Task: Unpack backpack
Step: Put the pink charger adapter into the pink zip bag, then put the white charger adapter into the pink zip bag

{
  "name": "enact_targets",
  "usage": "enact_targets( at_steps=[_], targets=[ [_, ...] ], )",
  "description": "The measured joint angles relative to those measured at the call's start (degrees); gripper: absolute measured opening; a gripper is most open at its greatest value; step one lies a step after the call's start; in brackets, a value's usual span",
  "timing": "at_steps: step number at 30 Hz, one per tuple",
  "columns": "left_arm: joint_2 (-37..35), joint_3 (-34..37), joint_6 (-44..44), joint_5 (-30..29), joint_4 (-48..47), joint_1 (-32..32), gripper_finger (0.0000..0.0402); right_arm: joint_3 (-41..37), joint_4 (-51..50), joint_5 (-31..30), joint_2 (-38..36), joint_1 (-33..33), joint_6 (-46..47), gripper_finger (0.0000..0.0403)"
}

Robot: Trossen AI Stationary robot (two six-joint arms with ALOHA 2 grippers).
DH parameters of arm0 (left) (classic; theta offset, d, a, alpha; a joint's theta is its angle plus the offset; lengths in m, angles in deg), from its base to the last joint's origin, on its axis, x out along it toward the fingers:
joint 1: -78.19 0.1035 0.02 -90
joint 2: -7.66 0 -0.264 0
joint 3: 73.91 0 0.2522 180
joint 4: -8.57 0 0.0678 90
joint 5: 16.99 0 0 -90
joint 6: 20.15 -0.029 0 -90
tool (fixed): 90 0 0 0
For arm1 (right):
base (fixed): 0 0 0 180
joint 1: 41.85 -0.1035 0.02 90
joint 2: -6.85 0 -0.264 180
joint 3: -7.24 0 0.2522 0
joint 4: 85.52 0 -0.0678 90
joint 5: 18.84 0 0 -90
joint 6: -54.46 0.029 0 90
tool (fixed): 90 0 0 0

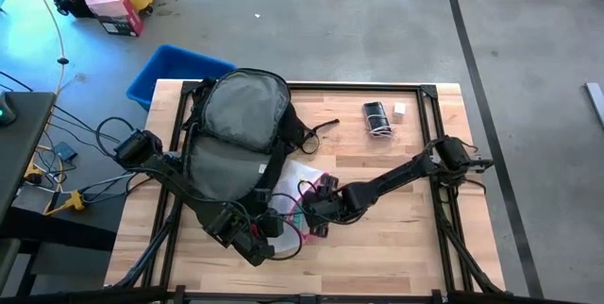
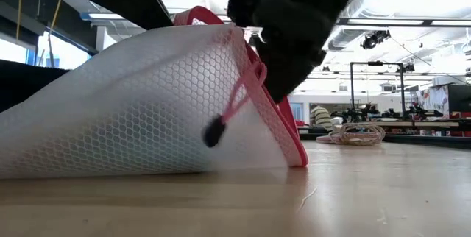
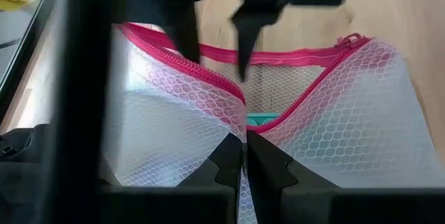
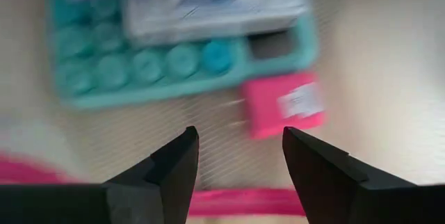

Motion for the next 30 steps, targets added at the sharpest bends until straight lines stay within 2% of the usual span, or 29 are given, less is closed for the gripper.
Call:
enact_targets(
  at_steps=[3,7,9,12,14,16,20,24,27,30],
  targets=[
    [0.0,0.0,0.05,0.0,-0.17,0.0,0.0,-0.84,0.17,1.03,1.11,0.97,-0.39,0.0194],
    [0.0,0.0,0.27,-0.05,-0.33,0.0,0.0,-0.88,1.77,-4.64,3.11,3.37,-0.73,0.0194],
    [0.0,0.0,0.3,-0.06,-0.35,-0.02,0.0,-0.88,4.33,-11.2,4.15,4.54,-1.29,0.0194],
    [0.0,0.02,0.44,-0.29,-0.31,0.0,0.0,-0.88,5.75,-26.8,4.11,4.63,-4.52,0.019],
    [0.02,0.02,0.85,-0.28,-0.33,-0.13,0.0,-0.88,5.65,-31.83,2.96,4.2,-5.94,0.0185],
    [0.02,0.02,0.83,-0.16,-0.27,-0.22,0.0,-0.86,5.99,-31.6,1.83,3.89,-6.22,0.0179],
    [0.04,0.02,1.54,0.02,-0.35,-0.33,0.0,-0.77,5.53,-25.77,0.21,2.15,-8.1,0.0172],
    [0.04,0.02,2.3,0.02,-0.73,-0.33,0.0,-0.77,0.73,-22.22,-2.22,-1.42,-7.41,0.0171],
    [0.04,0.02,2.37,-0.03,-0.77,-0.33,0.0,-0.56,-7.59,-21.43,-5.03,-3.88,-0.5,0.0171],
    [0.04,0.0,2.38,-0.29,-0.78,-0.33,0.0,-0.56,-20.87,-20.17,-8.54,-4.53,12.58,0.0172]
  ],
)
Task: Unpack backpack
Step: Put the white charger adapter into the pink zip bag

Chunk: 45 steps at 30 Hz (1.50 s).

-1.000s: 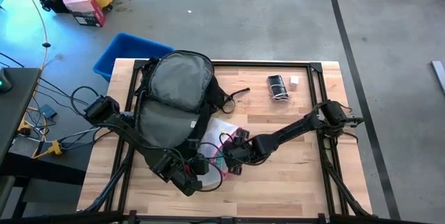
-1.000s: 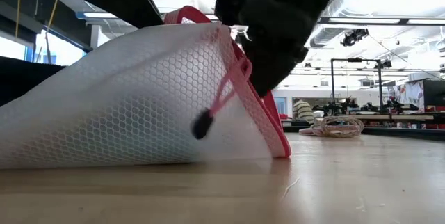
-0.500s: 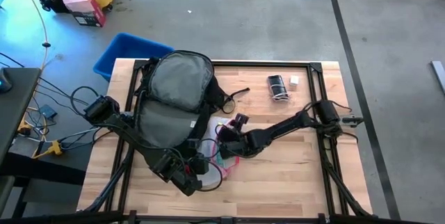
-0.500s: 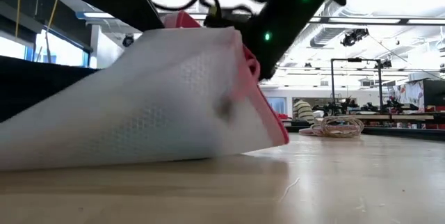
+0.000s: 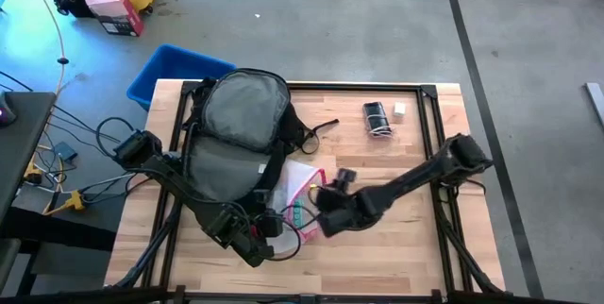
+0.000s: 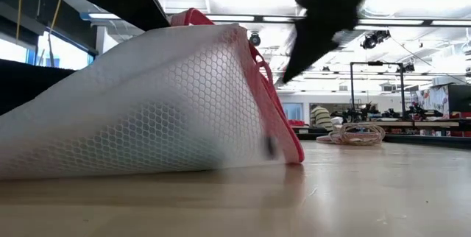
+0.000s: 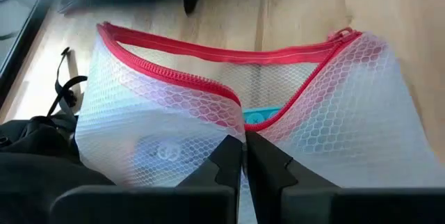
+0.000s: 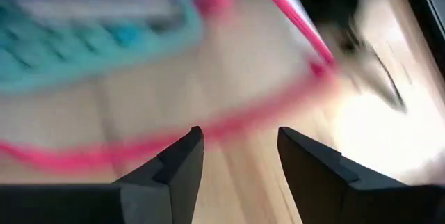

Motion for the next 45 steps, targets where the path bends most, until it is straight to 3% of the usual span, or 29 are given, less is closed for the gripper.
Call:
enact_targets(
  at_steps=[5,8,11,17,24,32,39,45],
  targets=[
    [0.0,0.02,0.02,-0.15,0.02,0.09,0.0,-3.28,-24.78,-2.8,-6.07,4.75,20.0,0.0172],
    [0.0,0.01,-0.02,-0.44,0.17,0.13,0.0,-8.59,-29.9,-3.1,-10.97,13.21,26.52,0.0171],
    [0.0,0.0,-0.03,-0.59,0.24,0.3,0.0,-14.76,-26.34,-1.52,-15.53,24.97,23.48,0.0173],
    [0.0,0.0,-1.08,-0.59,0.44,0.73,0.0,-21.9,-12.37,6.82,-18.31,50.64,5.26,0.0216],
    [0.0,0.0,-3.67,-0.17,1.28,1.83,0.0,-22.68,3.83,16.33,-18.09,69.14,-4.4,0.0303],
    [0.0,0.0,-4.08,0.72,1.27,3.43,0.0,-22.66,6.94,17.43,-15.48,79.36,-4.13,0.0321],
    [0.0,0.0,-4.11,1.46,1.31,3.83,0.0,-22.66,9.28,17.92,-8.86,80.29,-5.4,0.031],
    [0.0,0.0,-5.14,1.4,1.66,3.85,0.0,-22.53,9.68,17.66,-5.44,80.25,-5.81,0.0257]
  ],
)
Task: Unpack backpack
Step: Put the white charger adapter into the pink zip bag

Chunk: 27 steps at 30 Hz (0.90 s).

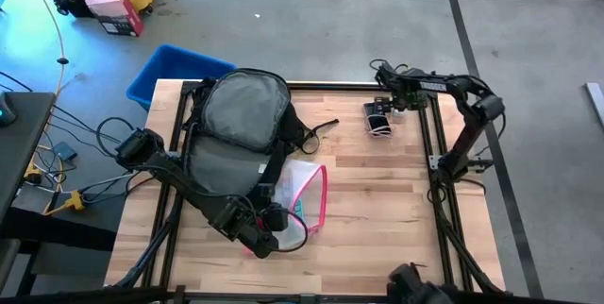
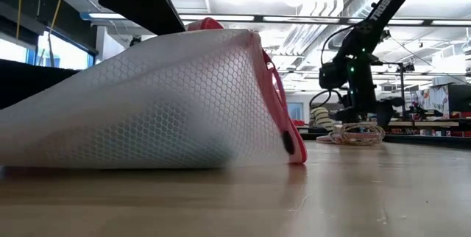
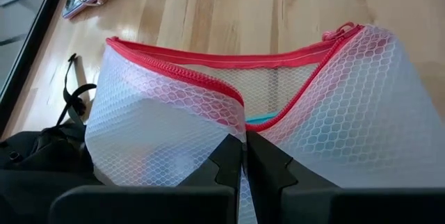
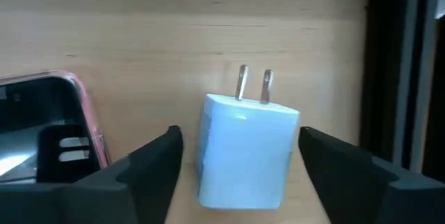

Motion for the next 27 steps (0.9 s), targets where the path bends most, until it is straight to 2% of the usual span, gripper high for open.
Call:
enact_targets(
  at_steps=[5,11,14,16,19,22,25,27],
  targets=[
    [0.0,0.0,0.02,0.17,-0.01,0.0,0.0,-0.01,-0.85,-1.29,-0.08,-1.25,-1.38,0.0148],
    [0.0,0.0,0.07,0.21,-0.16,0.0,0.0,-0.26,-7.72,-5.46,-6.63,-8.84,-8.76,0.0148],
    [0.0,0.0,-0.61,0.23,-0.61,-0.04,0.0,-2.67,-11.6,-5.29,-12.53,-19.19,-8.72,0.0148],
    [0.0,0.0,-2.2,0.45,-0.68,-0.09,0.0,-4.95,-10.64,-1.94,-16.6,-28.3,-5.69,0.0148],
    [-0.02,0.0,-3.31,1.42,-0.64,-0.51,0.0,-8.95,-2.81,5.02,-21.04,-44.43,2.17,0.0148],
    [-0.02,0.0,-2.94,1.46,-0.32,-0.42,0.0,-12.19,13.31,9.02,-22.19,-59.62,10.95,0.0148],
    [-0.02,0.0,-2.89,1.46,-0.31,-0.42,0.0,-13.37,33.55,6.82,-18.83,-70.07,14.26,0.0148],
    [-0.02,0.0,-1.9,1.43,-0.26,-0.42,0.0,-11.63,40.68,3.48,-14.61,-74.02,14.43,0.0148]
  ],
)
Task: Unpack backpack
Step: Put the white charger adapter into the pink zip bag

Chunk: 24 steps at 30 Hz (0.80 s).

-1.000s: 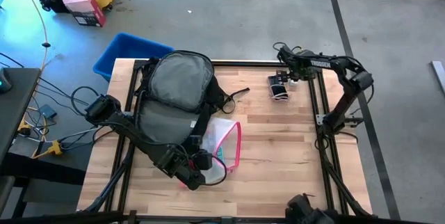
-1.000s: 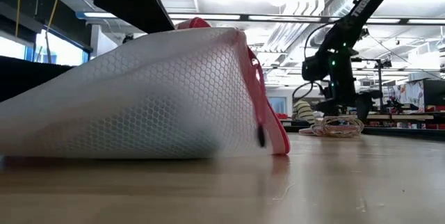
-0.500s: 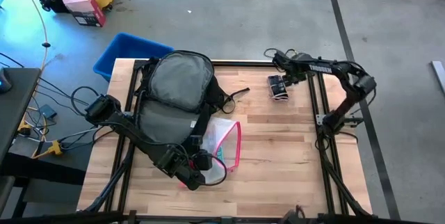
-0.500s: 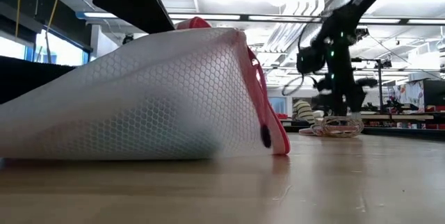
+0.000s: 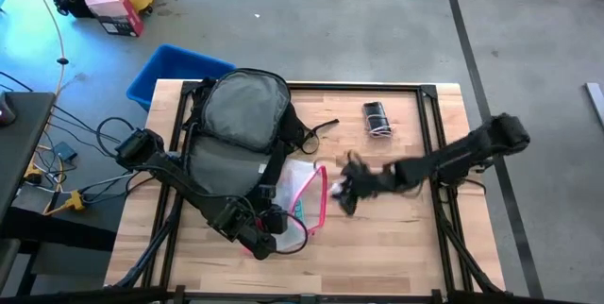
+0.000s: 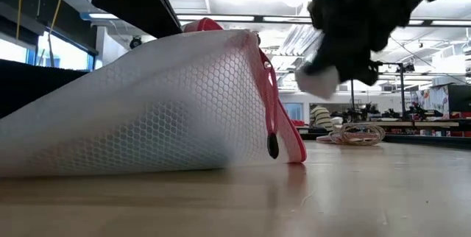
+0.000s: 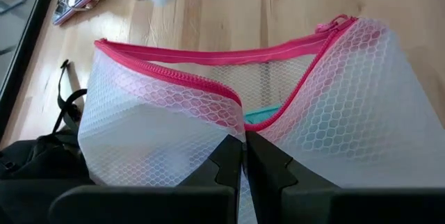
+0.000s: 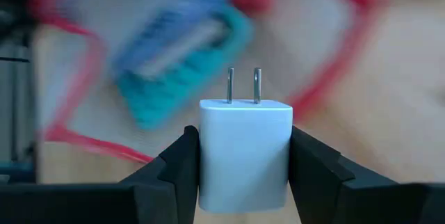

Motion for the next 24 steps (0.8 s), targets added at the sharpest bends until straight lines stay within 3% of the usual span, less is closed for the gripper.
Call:
enact_targets(
  at_steps=[5,13,17,20,22,24],
  targets=[
    [0.0,0.0,2.34,-0.06,0.1,-0.51,0.0,10.29,1.24,-6.52,12.99,0.97,-0.99,0.0148],
    [-0.02,0.0,2.53,-0.47,0.1,-2.15,0.0,25.55,0.64,-3.2,27.9,8.36,-6.04,0.0155],
    [-0.02,0.0,2.05,-1.37,0.02,-2.82,0.0003,30.53,0.18,1.68,30.16,9.88,-11.06,0.0268],
    [-0.06,0.0,2.03,-2.23,-0.05,-3.06,0.0017,32.66,-2.99,0.21,30.18,10.0,-12.21,0.0353],
    [-0.07,0.0,2.05,-2.38,-0.37,-3.23,0.003,33.95,-6.72,-2.58,30.16,9.57,-13.04,0.0383],
    [-0.07,0.0,2.03,-1.93,-0.32,-3.47,0.0046,35.23,-10.39,-4.85,30.07,8.75,-13.46,0.0383]
  ],
)
